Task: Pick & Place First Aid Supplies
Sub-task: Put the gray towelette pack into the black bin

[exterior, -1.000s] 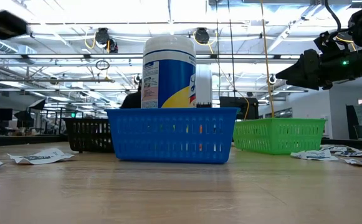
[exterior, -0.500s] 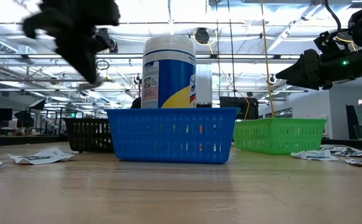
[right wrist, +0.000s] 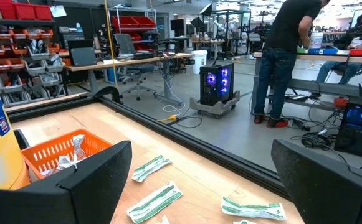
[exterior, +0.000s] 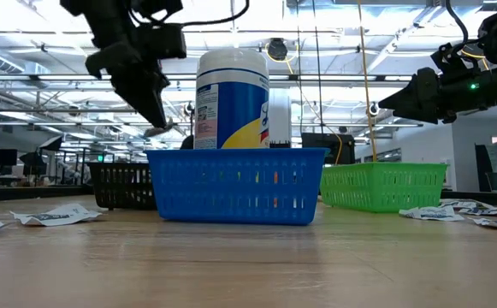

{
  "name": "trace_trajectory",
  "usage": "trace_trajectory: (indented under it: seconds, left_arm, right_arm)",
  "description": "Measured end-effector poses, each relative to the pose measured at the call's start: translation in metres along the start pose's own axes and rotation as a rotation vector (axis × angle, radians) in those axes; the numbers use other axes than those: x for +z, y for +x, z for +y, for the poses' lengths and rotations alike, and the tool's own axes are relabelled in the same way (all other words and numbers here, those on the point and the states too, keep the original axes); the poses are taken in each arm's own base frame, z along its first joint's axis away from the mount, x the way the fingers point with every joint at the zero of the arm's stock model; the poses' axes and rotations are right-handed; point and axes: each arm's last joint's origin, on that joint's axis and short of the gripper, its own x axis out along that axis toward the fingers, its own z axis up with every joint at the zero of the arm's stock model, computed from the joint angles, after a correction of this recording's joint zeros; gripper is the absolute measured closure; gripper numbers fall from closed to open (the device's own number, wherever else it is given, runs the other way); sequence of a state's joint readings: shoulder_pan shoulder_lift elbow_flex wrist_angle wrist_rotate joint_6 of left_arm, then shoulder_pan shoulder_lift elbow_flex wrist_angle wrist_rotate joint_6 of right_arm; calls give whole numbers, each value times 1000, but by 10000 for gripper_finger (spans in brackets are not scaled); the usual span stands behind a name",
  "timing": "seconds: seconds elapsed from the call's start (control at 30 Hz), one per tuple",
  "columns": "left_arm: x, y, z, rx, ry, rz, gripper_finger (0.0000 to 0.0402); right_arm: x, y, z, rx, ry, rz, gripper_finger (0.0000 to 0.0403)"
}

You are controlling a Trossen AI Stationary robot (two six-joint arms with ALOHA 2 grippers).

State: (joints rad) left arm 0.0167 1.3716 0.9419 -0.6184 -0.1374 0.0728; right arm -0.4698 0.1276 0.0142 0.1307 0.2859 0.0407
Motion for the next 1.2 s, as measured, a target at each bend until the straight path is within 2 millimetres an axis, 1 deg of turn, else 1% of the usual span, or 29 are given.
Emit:
trace_trajectory:
  seconds: [0.2, 0.37, 0.47, 0.57, 0.67, 0.73, 0.97, 1.03, 1.1, 1.2]
  left_arm:
    - [-15, 22, -4, -1, -18, -65, 402]
    - [-27, 36, -7, -2, -73, -120, 402]
    - [-34, 40, -8, -4, -101, -109, 401]
    - [-36, 41, -8, -6, -142, -96, 396]
    - [-36, 41, -8, -6, -151, -96, 375]
    - [-36, 41, -8, -4, -160, -96, 354]
    - [-37, 41, -8, 12, -176, -91, 253]
    - [-40, 37, -7, 16, -201, -56, 231]
    - [-43, 32, -7, 26, -255, -14, 216]
    - [-50, 24, -8, 19, -298, 42, 206]
  right_arm:
    - [0, 0, 0, 0, 0, 0, 23]
    - [0, 0, 0, 0, 0, 0, 23]
    - [0, 0, 0, 0, 0, 0, 23]
    - [0, 0, 0, 0, 0, 0, 23]
    - [0, 0, 0, 0, 0, 0, 23]
    - [0, 0, 0, 1, 0, 0, 23]
    - [0, 0, 0, 0, 0, 0, 23]
    - [0, 0, 0, 0, 0, 0, 23]
    - [0, 0, 0, 1, 0, 0, 23]
    - [0, 0, 0, 0, 0, 0, 23]
